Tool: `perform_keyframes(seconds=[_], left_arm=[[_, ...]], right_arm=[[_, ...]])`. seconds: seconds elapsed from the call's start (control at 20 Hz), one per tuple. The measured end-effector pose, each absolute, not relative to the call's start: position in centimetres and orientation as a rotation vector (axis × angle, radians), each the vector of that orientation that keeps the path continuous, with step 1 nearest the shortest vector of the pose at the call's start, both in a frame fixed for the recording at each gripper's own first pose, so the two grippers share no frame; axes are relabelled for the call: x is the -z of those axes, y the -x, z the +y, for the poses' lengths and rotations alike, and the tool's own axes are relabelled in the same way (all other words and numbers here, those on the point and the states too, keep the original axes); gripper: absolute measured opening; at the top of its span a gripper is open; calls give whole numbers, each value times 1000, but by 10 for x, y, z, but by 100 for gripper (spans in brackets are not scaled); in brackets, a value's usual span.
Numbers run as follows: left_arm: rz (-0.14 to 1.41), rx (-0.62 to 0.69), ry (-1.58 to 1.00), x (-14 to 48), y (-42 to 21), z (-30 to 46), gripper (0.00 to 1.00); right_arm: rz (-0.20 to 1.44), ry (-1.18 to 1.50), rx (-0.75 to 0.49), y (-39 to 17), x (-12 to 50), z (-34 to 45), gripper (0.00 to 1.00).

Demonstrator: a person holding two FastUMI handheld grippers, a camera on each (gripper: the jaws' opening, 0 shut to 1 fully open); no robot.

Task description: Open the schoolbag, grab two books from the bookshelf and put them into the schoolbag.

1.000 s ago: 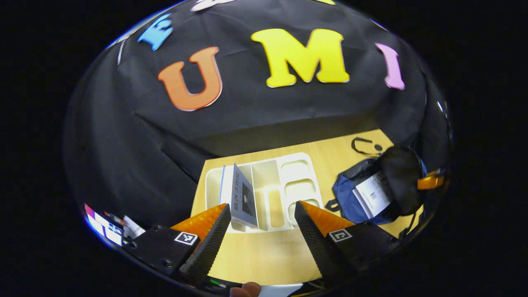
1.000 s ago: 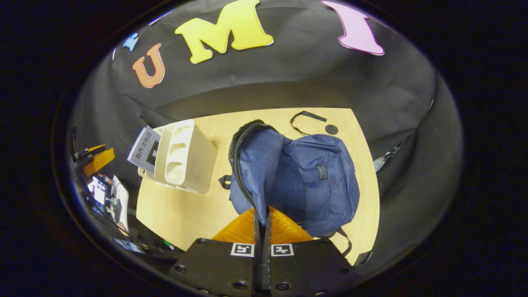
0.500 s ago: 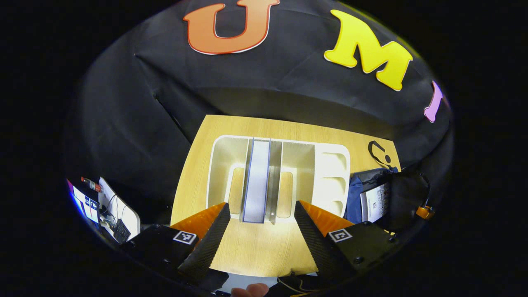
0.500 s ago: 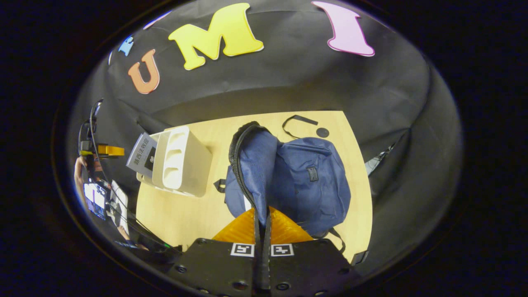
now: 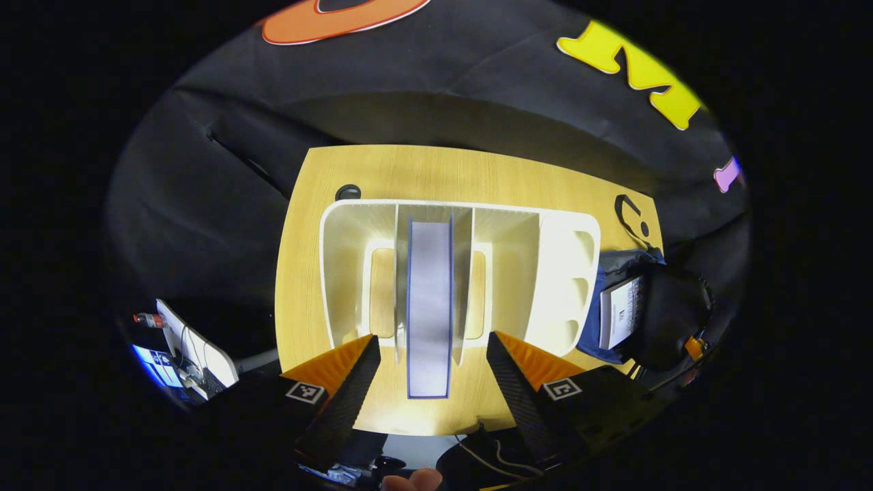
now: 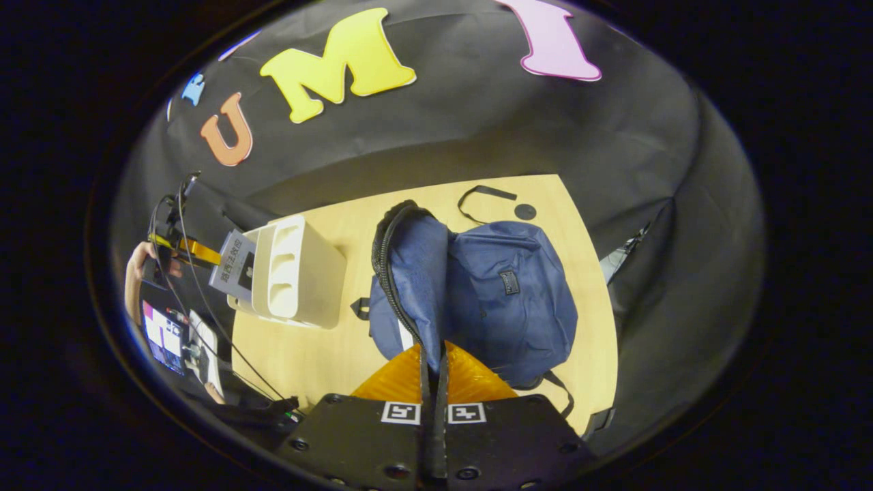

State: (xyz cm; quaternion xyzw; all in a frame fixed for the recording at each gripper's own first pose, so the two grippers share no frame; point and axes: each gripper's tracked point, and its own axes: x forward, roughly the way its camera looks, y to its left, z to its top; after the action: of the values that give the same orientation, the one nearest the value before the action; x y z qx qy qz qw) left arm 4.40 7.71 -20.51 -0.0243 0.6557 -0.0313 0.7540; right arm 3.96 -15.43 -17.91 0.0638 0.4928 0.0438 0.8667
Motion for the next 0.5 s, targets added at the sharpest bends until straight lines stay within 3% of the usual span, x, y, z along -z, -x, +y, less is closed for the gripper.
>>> perform_keyframes(seconds=[0.4,0.5], left_arm=[[1534,81,24,224,-48,79,99],[1551,64,11,227,-51,83,94]], right_arm=[[1040,-161,-84,-37,182,-158,0],[1041,-165,-84,-36,182,-159,0]])
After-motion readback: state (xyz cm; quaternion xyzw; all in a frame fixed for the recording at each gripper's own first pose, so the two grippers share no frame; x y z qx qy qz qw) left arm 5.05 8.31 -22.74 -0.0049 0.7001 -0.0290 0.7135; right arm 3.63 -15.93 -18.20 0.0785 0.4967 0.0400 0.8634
